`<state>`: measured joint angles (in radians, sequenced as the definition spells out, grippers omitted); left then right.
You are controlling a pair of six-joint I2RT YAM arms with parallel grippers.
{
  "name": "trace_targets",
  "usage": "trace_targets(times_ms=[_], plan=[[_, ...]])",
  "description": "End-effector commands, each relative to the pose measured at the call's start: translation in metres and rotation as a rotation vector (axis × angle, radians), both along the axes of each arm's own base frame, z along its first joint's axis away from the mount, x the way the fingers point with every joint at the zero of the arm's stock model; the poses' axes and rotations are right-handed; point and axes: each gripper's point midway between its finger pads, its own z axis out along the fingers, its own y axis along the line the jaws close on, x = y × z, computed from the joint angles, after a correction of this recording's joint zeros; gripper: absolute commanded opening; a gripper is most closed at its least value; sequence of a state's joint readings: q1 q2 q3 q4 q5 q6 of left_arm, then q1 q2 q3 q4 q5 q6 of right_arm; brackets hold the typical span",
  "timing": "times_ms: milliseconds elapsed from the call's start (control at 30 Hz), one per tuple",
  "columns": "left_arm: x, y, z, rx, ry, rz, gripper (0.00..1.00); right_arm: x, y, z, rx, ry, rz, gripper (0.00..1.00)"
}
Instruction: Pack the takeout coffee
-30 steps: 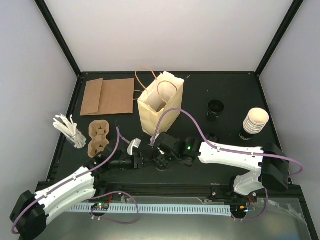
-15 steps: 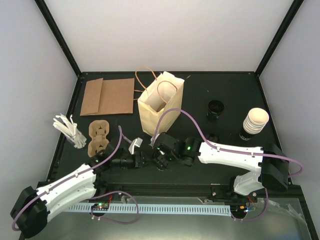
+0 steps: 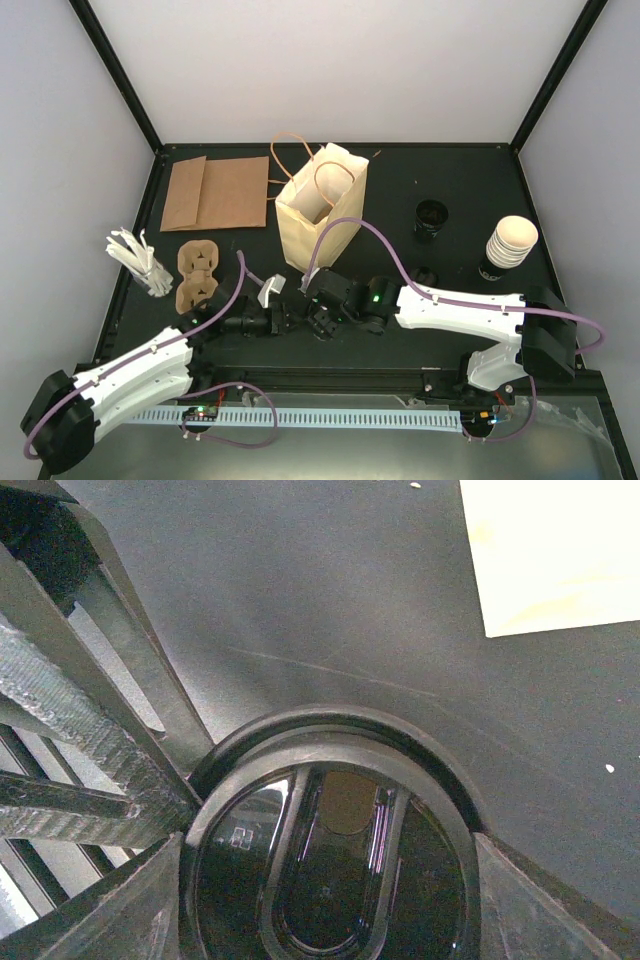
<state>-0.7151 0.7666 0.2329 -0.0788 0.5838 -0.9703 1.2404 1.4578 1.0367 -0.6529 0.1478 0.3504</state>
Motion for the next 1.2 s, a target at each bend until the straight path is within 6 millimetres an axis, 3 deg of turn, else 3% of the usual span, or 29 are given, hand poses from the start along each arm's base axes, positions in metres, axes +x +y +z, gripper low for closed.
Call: trace_targets(times_ms=[0,100,500,733,900,1000,1167], plan=[[-0.013,0.037,-0.073,0.280,0.129,0.082,0.34,-0.040,-0.060,-0.082,-0.335,0.193,0.019,0.57],[-0.011,0.035,-0.064,0.268,0.105,0.079,0.34,-0.039,-0.061,-0.082,-0.336,0.186,0.016,0.57],[0.010,0.027,0.009,0.177,-0.064,0.105,0.36,-0.037,-0.061,-0.077,-0.312,0.167,0.009,0.57],[0.023,0.028,0.029,0.131,-0.121,0.159,0.36,-0.037,-0.061,-0.073,-0.299,0.156,0.018,0.57],[0.030,0.022,0.056,0.040,-0.203,0.165,0.44,-0.036,-0.061,-0.071,-0.291,0.150,0.021,0.57],[0.030,0.015,0.062,0.004,-0.236,0.132,0.50,-0.035,-0.057,-0.069,-0.275,0.145,0.024,0.57],[0.028,0.005,0.059,0.008,-0.223,0.063,0.51,-0.034,-0.053,-0.067,-0.252,0.135,0.034,0.58]])
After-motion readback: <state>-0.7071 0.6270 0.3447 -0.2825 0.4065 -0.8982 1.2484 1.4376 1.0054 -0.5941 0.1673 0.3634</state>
